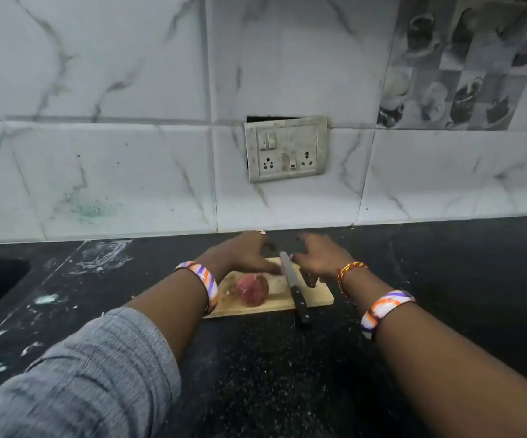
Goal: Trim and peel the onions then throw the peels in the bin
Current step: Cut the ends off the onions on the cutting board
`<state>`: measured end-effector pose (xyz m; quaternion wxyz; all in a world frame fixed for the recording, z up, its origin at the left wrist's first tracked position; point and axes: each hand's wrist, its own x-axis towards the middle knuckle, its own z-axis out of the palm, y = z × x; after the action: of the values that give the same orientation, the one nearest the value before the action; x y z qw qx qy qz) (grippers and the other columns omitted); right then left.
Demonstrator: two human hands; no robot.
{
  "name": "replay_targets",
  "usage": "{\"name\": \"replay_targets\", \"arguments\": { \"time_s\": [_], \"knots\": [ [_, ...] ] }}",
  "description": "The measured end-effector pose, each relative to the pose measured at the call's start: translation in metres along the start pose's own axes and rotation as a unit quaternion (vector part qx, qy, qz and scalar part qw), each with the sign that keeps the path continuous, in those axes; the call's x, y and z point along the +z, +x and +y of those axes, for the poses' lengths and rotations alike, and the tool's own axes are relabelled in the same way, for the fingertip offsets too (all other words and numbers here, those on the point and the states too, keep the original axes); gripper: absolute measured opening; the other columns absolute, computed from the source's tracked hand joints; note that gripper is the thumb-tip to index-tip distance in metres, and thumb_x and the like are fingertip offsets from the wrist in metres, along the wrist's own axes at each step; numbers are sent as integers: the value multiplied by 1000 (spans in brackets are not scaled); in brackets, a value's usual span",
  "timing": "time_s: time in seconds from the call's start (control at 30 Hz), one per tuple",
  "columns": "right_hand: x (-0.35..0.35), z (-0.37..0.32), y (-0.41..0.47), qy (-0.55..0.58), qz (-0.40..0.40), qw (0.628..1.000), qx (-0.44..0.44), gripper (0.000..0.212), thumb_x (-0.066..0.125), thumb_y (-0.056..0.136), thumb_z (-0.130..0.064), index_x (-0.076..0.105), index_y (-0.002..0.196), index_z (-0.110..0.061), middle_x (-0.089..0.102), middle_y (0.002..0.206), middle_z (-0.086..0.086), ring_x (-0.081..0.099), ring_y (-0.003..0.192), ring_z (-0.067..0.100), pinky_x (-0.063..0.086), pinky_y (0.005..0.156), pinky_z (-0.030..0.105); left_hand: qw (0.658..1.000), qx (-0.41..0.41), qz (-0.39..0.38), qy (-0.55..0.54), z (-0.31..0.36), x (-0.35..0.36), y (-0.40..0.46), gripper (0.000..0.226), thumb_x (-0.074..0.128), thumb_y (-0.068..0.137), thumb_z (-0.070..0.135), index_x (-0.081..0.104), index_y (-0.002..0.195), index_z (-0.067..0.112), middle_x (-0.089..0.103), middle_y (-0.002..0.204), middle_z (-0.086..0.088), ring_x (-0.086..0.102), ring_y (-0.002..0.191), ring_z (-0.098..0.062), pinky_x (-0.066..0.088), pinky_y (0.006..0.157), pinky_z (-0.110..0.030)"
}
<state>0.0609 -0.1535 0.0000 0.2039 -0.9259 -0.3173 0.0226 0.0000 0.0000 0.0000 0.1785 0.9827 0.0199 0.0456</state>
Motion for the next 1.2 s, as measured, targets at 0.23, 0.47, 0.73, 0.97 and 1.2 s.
{"name": "replay_targets", "arguments": {
  "time_s": [0.23, 0.47, 0.73, 0.97, 1.2],
  "knots": [
    [35, 6, -16, -58, -101, 991, 59, 60, 57, 84, -49, 41, 130, -13, 52, 128, 10, 54, 111, 29, 48, 88, 40, 990, -99, -72, 66, -24, 40, -12, 90, 68, 71, 53, 19, 145, 33, 15, 147, -18, 19, 135, -40, 27, 112, -47],
    [50, 5, -11, -29, -101, 992, 76, 70, 65, 83, -26, 27, 140, -11, 50, 125, 12, 56, 107, 26, 53, 87, 36, 995, -95, -39, -19, -34, 52, -4, 69, 55, 76, 37, 33, 139, 17, 26, 148, -17, 19, 141, -33, 36, 108, -41],
    [65, 3, 2, 77, -69, 985, 137, 37, 42, 95, -24, 44, 125, -2, 55, 114, 15, 55, 103, 26, 47, 87, 34, 996, -80, -7, -25, -41, 53, 5, 60, 73, 66, 32, 57, 122, 21, 50, 128, -7, 50, 115, -23, 45, 92, -30],
    [83, -12, 8, 92, -49, 990, 92, 36, 39, 96, -25, 44, 126, -6, 56, 122, 17, 57, 107, 31, 48, 91, 43, 988, -145, 53, -14, -55, 52, 2, 66, 71, 69, 32, 50, 129, 14, 42, 132, -13, 47, 118, -28, 44, 91, -33],
    [95, -24, 8, 72, -48, 995, 57, 30, 39, 97, -23, 45, 123, -10, 59, 115, 15, 58, 102, 31, 49, 89, 47, 981, -184, 66, 8, -68, 41, -9, 53, 71, 70, 31, 57, 120, 19, 29, 139, -18, 41, 122, -34, 44, 94, -38]
  ]
}}
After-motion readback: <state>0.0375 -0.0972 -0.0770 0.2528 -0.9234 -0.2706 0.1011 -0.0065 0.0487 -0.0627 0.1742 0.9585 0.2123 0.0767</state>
